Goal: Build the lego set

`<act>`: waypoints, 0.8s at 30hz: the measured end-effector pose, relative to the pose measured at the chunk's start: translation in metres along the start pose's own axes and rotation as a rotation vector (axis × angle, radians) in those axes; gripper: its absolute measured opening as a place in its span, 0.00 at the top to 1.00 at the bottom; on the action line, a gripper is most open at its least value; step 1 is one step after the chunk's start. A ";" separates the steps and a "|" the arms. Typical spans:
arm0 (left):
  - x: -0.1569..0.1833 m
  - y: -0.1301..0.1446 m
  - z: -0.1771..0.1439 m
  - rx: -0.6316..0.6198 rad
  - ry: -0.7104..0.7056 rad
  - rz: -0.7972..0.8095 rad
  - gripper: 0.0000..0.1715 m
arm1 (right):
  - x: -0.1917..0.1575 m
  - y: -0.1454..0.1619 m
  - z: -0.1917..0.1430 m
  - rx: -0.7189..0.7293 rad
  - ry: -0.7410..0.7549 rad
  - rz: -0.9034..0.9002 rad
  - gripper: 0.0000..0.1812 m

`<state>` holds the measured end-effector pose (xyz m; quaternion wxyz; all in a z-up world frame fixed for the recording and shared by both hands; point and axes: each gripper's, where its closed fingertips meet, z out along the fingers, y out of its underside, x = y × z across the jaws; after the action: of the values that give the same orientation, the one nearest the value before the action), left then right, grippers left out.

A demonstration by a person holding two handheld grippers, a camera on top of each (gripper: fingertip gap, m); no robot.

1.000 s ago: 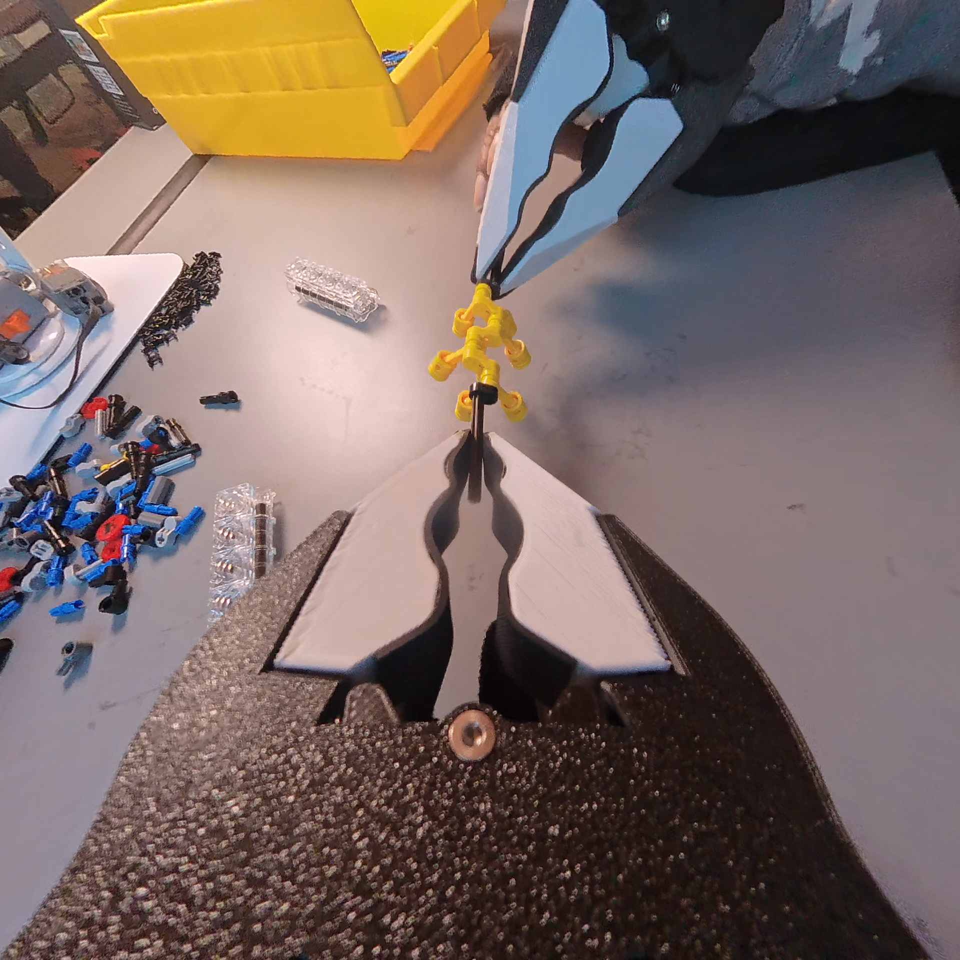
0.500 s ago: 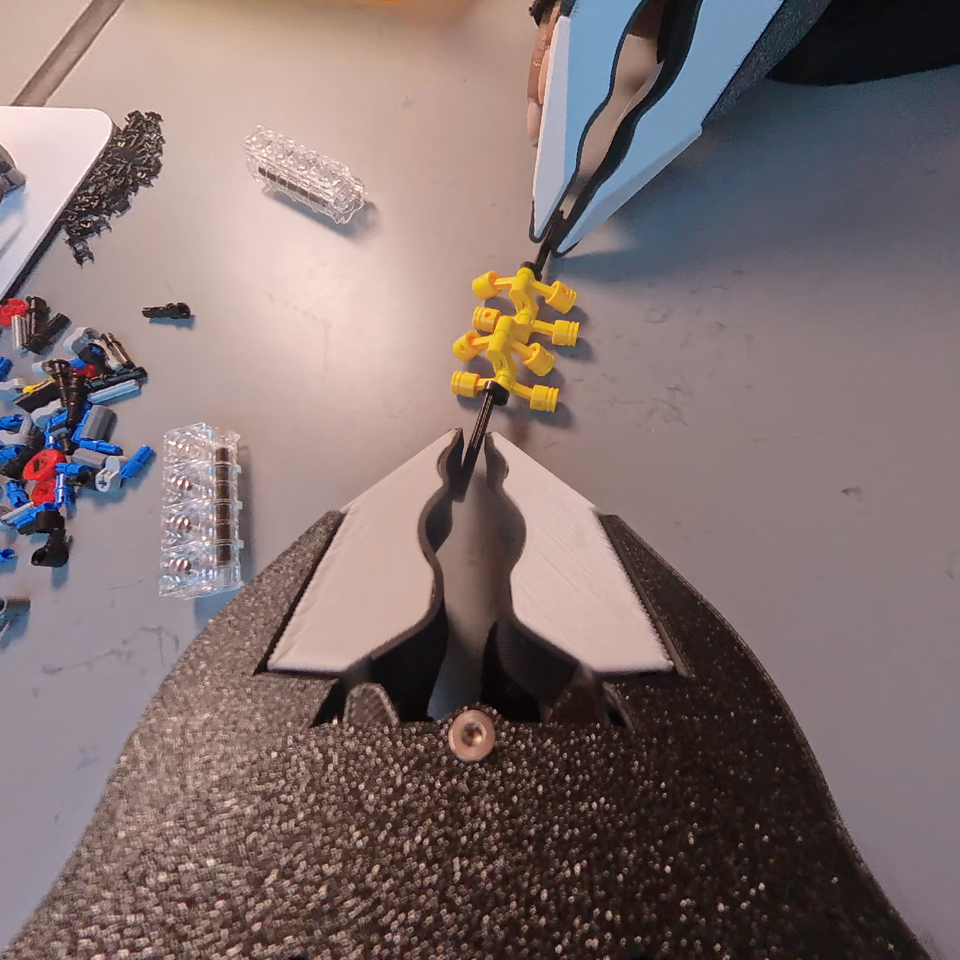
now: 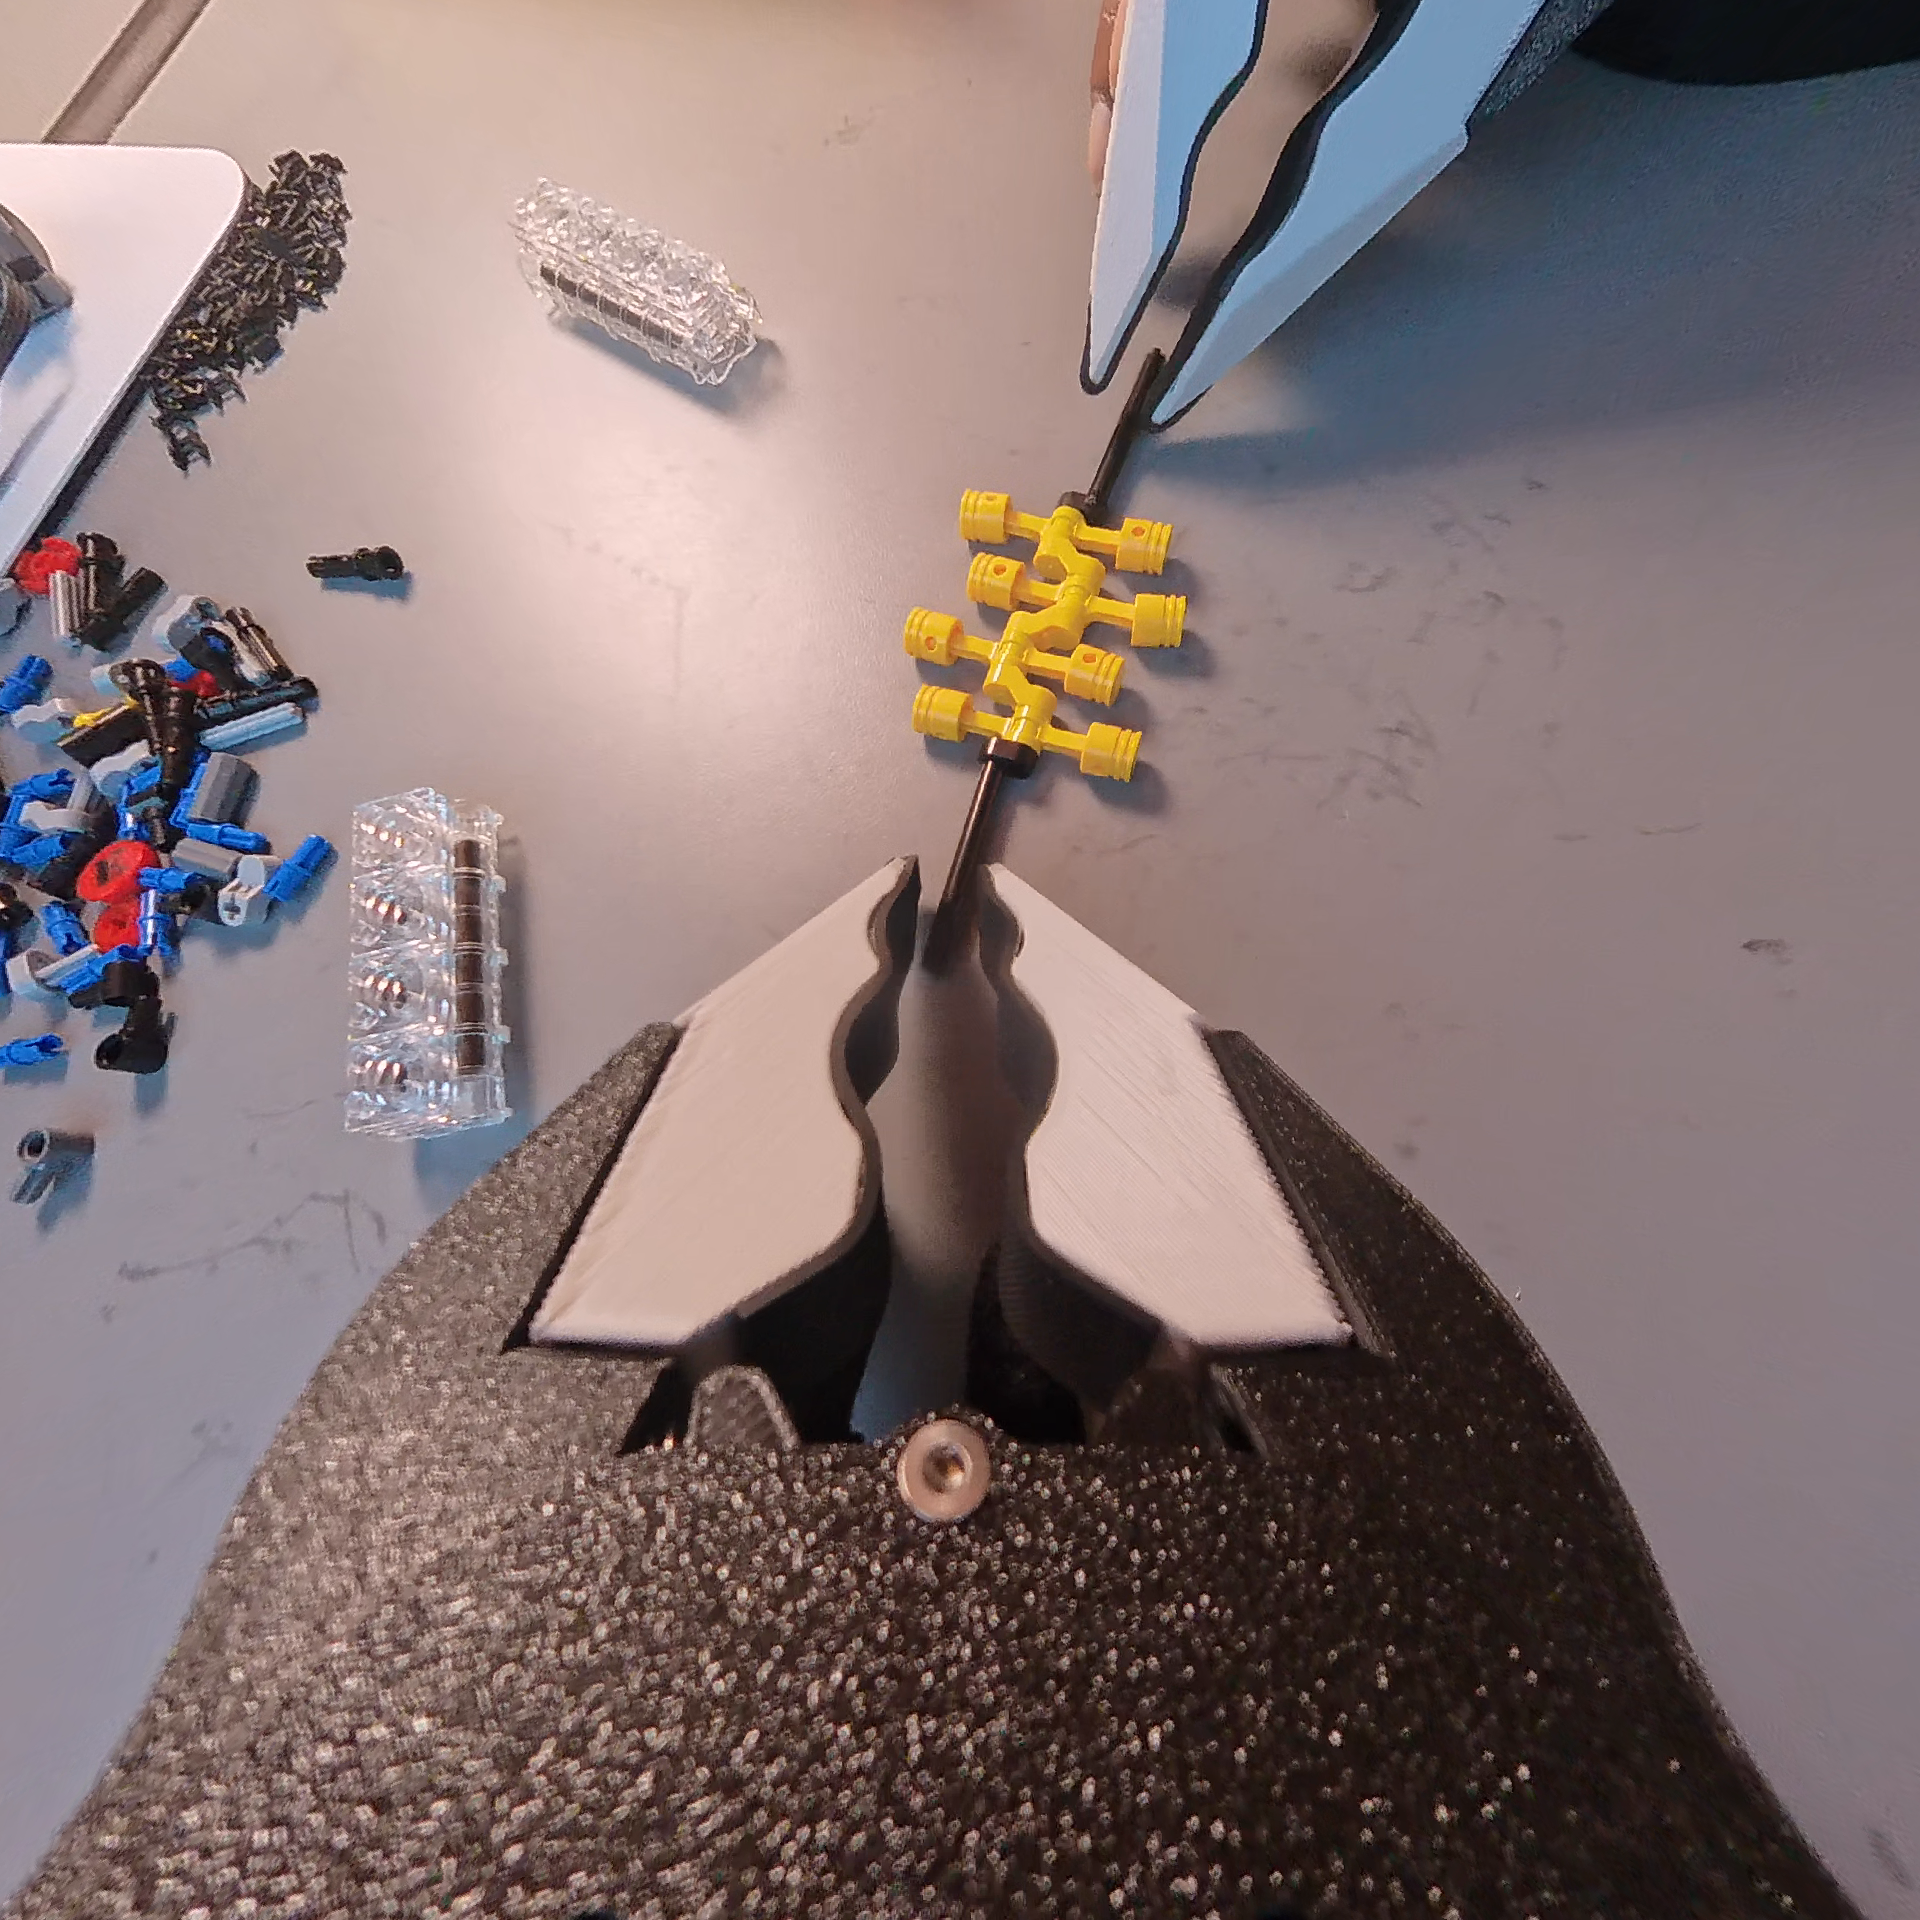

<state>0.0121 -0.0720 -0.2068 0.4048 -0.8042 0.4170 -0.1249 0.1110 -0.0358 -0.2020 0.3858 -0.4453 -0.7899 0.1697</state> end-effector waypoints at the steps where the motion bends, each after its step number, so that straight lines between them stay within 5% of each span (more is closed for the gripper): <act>1: 0.000 0.001 0.001 -0.004 0.002 -0.001 0.94 | 0.001 0.001 0.000 -0.007 0.002 0.004 0.95; 17: 0.004 -0.004 0.001 0.010 0.012 -0.011 0.96 | 0.004 0.007 0.001 -0.029 0.007 0.042 0.98; 24: -0.037 -0.049 -0.037 0.343 -0.122 -0.184 0.82 | 0.059 -0.011 -0.024 0.147 0.233 0.251 0.70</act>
<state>-0.0030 -0.0483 -0.1413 0.5473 -0.7641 0.2890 -0.1818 0.1048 0.0059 -0.1526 0.4822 -0.5276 -0.6634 0.2211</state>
